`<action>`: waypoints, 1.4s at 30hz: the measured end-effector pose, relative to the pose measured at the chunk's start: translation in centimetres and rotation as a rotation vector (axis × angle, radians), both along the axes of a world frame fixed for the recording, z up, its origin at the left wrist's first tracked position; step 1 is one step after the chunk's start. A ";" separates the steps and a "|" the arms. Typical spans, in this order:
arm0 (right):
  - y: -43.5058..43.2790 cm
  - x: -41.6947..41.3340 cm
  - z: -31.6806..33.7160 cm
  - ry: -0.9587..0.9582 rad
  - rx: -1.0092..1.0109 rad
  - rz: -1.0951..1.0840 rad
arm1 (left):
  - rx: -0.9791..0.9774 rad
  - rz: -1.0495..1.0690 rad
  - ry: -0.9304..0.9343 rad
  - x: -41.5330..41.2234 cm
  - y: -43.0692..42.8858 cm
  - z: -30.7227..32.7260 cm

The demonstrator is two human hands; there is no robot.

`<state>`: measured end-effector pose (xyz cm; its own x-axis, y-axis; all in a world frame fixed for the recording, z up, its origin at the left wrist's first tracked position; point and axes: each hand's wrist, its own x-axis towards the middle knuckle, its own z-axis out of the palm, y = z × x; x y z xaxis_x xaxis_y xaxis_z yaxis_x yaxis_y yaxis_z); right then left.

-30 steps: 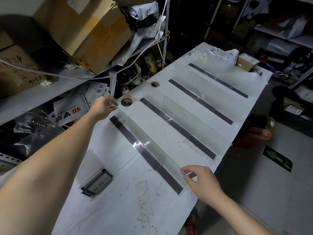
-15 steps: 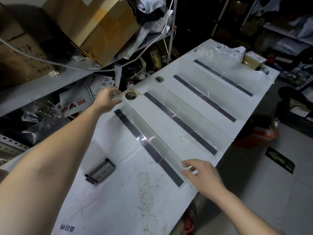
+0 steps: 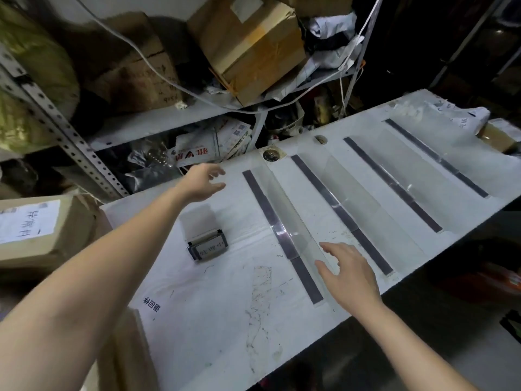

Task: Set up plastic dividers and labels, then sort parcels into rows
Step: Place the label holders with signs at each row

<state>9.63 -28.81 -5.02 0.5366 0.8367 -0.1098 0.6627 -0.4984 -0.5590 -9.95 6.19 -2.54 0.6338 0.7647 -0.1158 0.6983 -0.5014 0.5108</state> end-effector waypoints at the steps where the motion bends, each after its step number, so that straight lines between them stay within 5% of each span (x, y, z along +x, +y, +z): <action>1: 0.5 -0.2 0.2 -0.014 0.026 0.045 | -0.005 0.040 0.008 -1.4 -1.0 0.1; 14: 13.2 -6.8 -0.9 0.155 0.073 0.604 | -0.201 0.559 -0.013 -15.1 -13.8 -3.7; 34: 25.4 -8.8 -4.1 -0.002 -0.205 0.787 | -0.404 0.789 -0.348 -11.1 -11.3 -10.3; 42: 25.6 -7.9 -4.5 -0.026 -0.140 0.848 | -0.408 0.846 -0.391 -10.3 -12.2 -10.0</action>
